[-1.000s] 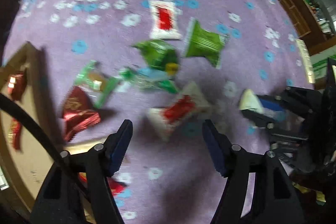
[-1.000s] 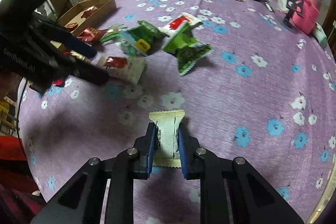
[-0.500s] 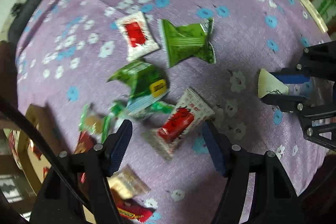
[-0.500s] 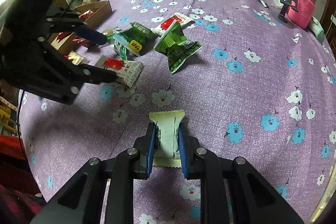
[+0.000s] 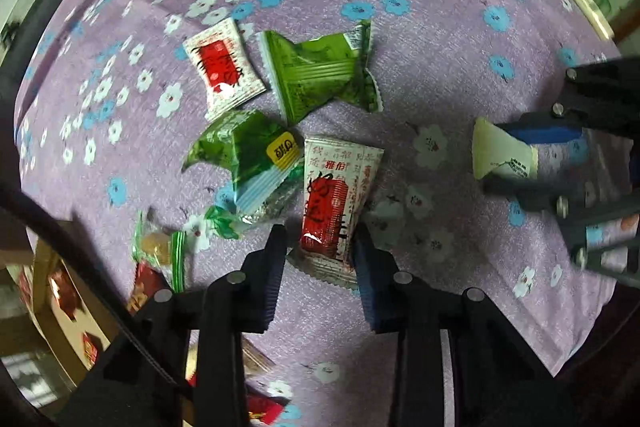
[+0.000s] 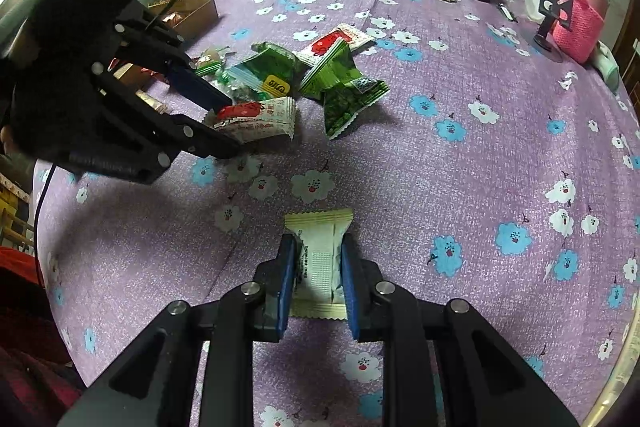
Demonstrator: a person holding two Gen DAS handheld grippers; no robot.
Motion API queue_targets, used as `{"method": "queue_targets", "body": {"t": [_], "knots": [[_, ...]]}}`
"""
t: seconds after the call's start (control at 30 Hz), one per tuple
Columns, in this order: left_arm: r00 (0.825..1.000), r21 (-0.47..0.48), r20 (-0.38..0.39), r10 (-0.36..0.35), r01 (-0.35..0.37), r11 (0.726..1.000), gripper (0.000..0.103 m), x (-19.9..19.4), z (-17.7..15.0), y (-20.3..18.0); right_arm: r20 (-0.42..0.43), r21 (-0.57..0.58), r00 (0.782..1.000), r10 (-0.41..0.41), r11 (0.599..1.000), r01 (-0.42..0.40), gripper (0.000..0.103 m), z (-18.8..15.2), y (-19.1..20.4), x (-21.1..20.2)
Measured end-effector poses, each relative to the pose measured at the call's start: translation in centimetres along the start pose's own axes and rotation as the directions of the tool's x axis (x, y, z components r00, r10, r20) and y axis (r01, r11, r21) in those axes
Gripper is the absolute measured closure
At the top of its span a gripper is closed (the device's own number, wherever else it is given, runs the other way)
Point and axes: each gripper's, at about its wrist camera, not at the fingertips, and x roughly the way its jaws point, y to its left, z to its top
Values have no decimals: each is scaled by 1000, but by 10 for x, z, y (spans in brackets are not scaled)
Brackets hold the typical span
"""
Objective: Organize snacks
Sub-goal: 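Carry both packs over the cardboard box and open both tools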
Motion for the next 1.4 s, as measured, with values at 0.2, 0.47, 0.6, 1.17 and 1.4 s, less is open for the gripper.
{"method": "queue_targets", "body": {"t": [0.2,0.47,0.6,1.17,1.4], "knots": [[993,-257,80,-81,100,961,71,1,-23,19,33,39,999,-19,999,18,75,-5,-4,-2],[969,-452,196,-154,228,862,72,-1,-65,12,29,43,998,-58,997,57,86,-12,-7,-11],[953,-505,244,-181,284,815,72,-7,-83,15,13,46,999,-49,998,48,86,-17,-7,-13],[902,-634,420,-101,371,679,71,-54,-170,17,25,-32,1000,19,999,-18,86,16,46,-18],[901,-683,433,-23,345,644,71,-70,-199,40,31,-111,995,97,989,-93,86,47,94,-14]]}}
